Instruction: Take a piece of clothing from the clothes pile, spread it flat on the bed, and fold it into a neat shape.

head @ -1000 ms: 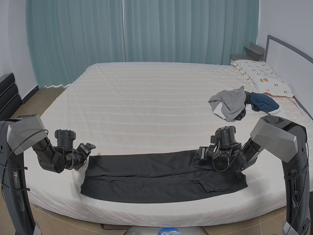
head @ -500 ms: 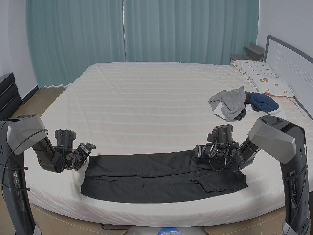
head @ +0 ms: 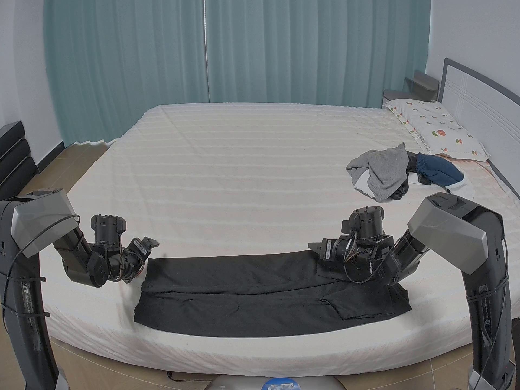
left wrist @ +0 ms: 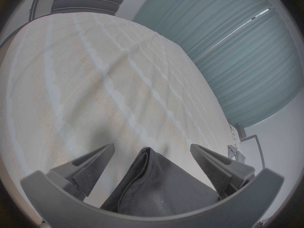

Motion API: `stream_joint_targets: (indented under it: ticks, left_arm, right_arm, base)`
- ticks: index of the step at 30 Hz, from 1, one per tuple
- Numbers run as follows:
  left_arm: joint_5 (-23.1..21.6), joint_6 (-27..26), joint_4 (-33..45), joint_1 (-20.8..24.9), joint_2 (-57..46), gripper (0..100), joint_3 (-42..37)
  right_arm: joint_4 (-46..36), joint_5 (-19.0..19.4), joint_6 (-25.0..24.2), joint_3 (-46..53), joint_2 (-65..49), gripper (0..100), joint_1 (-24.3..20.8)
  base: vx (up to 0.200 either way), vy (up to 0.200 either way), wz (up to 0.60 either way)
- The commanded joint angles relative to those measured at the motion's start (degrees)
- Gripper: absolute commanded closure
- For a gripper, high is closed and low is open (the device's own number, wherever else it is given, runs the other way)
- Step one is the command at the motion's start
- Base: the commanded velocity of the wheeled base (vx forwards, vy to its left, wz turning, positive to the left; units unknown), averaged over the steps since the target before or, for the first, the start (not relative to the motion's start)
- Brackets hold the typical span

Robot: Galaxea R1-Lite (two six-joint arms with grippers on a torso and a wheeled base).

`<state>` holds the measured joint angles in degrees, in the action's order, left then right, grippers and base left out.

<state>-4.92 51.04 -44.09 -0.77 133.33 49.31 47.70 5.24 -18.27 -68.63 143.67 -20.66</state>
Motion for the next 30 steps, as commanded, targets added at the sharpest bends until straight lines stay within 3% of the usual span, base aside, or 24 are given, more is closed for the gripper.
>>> stream_joint_targets:
  ticks: [1,8,12,16,17,20,28,30]
  left_arm:
    - [-0.08,0.11,-0.03,-0.02,0.0,0,0.08]
    - [-0.44,0.46,-0.03,-0.29,-0.44,0,-0.09]
    - [-0.35,0.29,-0.03,-0.55,-2.11,0,-1.32]
    - [-4.13,0.2,-1.35,-1.17,-7.03,0,-6.51]
    - [-4.13,0.2,-1.35,-1.17,-7.03,0,-6.51]
    - [-4.66,0.2,-3.89,-1.08,-7.82,0,-8.53]
    - [-4.74,-2.0,-3.37,-0.81,-7.73,0,-9.85]
    - [-5.18,-6.57,-3.46,-0.81,-7.12,0,-10.81]
  right_arm:
    - [0.73,-0.14,-1.68,0.34,-0.76,0,0.54]
    - [0.2,-0.41,-16.44,3.42,-7.44,0,5.28]
    - [0.2,-0.23,-21.36,7.46,-10.95,0,7.92]
    - [0.64,-0.23,-30.24,16.34,-15.52,0,10.91]
    - [0.64,-0.23,-30.24,16.34,-15.52,0,10.91]
    - [0.81,0.38,-40.17,22.4,-19.48,0,11.0]
    - [5.91,1.88,-43.51,27.76,-17.02,0,12.84]
    - [8.28,2.76,-44.74,29.26,-16.75,0,14.07]
  base:
    - [0.0,0.0,0.0]
    - [0.0,0.0,0.0]
    - [0.0,0.0,0.0]
    - [0.0,0.0,0.0]
    - [0.0,0.0,0.0]
    - [0.0,0.0,0.0]
    - [-0.15,0.0,0.0]
    - [0.0,0.0,0.0]
